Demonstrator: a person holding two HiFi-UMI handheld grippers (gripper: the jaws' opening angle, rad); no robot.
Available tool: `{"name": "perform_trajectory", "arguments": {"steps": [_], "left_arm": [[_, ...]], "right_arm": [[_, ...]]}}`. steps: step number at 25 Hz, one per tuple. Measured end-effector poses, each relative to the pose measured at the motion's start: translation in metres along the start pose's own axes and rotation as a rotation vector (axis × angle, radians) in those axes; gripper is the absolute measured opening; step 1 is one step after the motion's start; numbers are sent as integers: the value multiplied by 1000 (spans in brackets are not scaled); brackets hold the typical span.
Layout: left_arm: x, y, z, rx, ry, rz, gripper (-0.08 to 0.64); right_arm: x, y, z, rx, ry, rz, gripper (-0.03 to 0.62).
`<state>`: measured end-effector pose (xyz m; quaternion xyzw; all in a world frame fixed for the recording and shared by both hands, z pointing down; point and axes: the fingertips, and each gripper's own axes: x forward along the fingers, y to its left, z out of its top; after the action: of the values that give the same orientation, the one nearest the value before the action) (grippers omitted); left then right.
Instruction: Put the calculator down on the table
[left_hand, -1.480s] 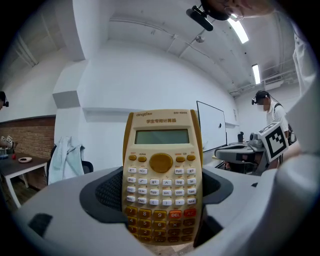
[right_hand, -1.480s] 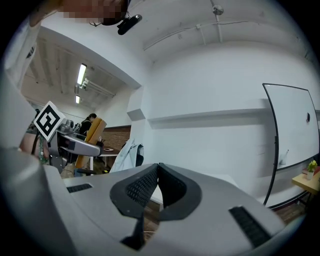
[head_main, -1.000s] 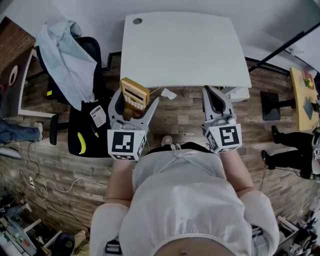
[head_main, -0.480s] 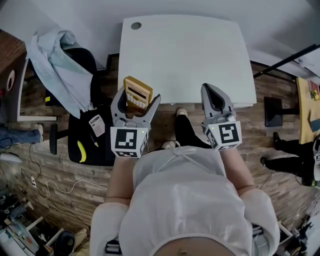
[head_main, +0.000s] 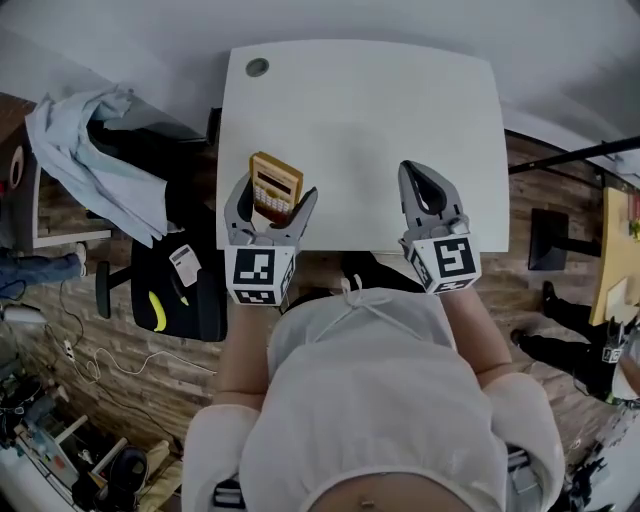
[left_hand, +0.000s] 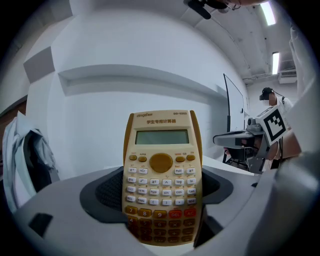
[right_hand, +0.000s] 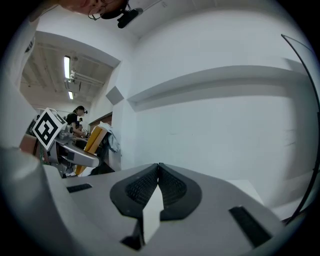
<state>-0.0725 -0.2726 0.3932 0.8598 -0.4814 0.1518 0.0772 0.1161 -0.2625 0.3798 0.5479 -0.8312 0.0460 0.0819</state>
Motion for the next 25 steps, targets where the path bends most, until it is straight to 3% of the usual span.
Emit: {"name": "perform_trajectory", "arguments": {"steps": [4,15,25], "left_arm": [[42,-5,-16,-28,74,-1,413],[134,-10,-94,5,307,-58,413],[181,-12,-152,-13,497,-68,413]], "right_arm": [[24,-27,-17,18,44,23,6],[75,-64,-82,74,151,59,6],[102,-80,-121,163,225,80,6]]}}
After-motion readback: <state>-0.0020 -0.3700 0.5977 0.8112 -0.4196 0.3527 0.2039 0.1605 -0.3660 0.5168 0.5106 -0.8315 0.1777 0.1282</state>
